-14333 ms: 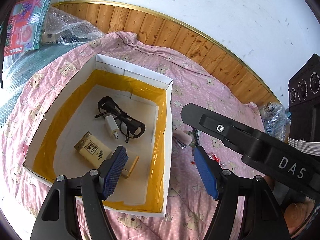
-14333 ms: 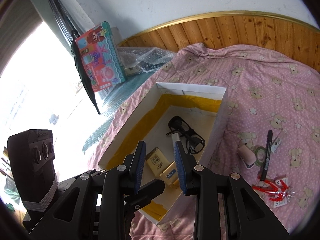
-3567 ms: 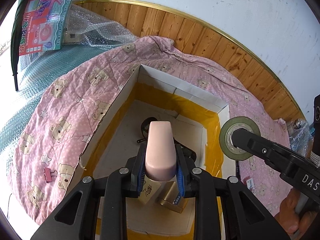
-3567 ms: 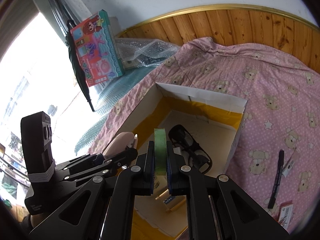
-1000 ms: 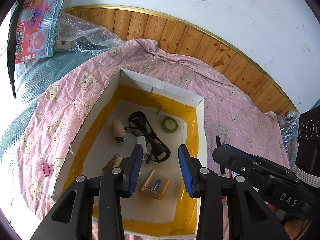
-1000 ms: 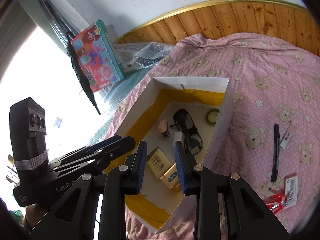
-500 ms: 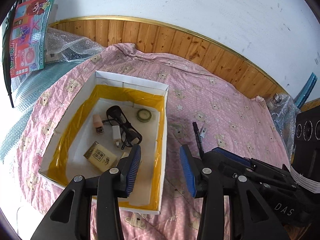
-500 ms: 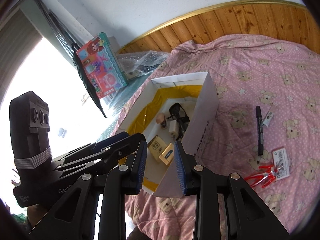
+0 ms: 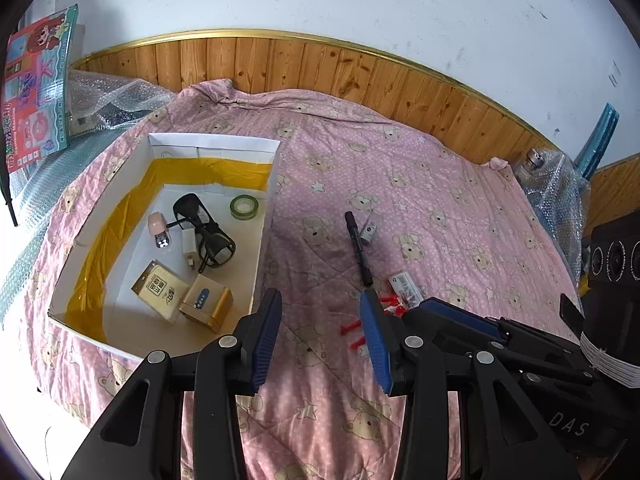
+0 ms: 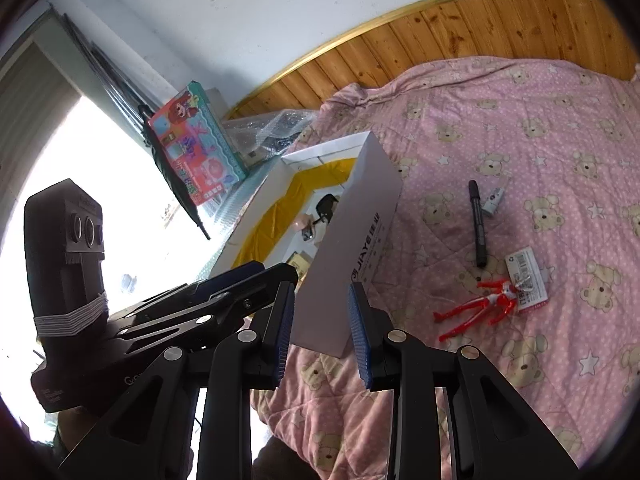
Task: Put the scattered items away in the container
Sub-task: 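Move both tools back toward the black marker and red toy figure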
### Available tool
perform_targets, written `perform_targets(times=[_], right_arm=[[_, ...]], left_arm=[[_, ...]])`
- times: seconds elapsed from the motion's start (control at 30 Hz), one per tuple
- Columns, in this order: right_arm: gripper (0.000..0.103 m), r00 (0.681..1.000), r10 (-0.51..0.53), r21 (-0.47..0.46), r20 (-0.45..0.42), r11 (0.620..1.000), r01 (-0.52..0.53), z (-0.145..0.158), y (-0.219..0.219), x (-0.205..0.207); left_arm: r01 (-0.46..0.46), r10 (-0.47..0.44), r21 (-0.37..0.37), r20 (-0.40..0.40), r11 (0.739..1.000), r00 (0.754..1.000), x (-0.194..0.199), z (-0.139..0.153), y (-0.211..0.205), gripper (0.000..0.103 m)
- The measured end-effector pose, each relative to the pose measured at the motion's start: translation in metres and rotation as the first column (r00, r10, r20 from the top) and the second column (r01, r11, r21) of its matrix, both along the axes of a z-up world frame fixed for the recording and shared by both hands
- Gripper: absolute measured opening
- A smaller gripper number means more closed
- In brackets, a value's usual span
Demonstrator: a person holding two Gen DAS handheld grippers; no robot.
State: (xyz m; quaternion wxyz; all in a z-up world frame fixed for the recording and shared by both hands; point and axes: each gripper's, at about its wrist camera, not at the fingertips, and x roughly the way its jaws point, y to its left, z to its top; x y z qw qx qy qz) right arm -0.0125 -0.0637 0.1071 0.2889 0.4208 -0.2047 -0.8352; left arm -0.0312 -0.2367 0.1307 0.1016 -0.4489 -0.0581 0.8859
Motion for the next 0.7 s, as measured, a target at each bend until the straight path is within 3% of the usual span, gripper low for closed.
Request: perform_targets(times=[0.7], right_arm=[[0.031, 0.982, -0.140, -0.001, 0.128, 0.990, 0.141, -0.062, 0.072, 0.025]], left_arm=[[0.137, -0.132, -0.030, 0.133, 0.990, 0.982, 0.007, -0.069, 0.074, 0.043]])
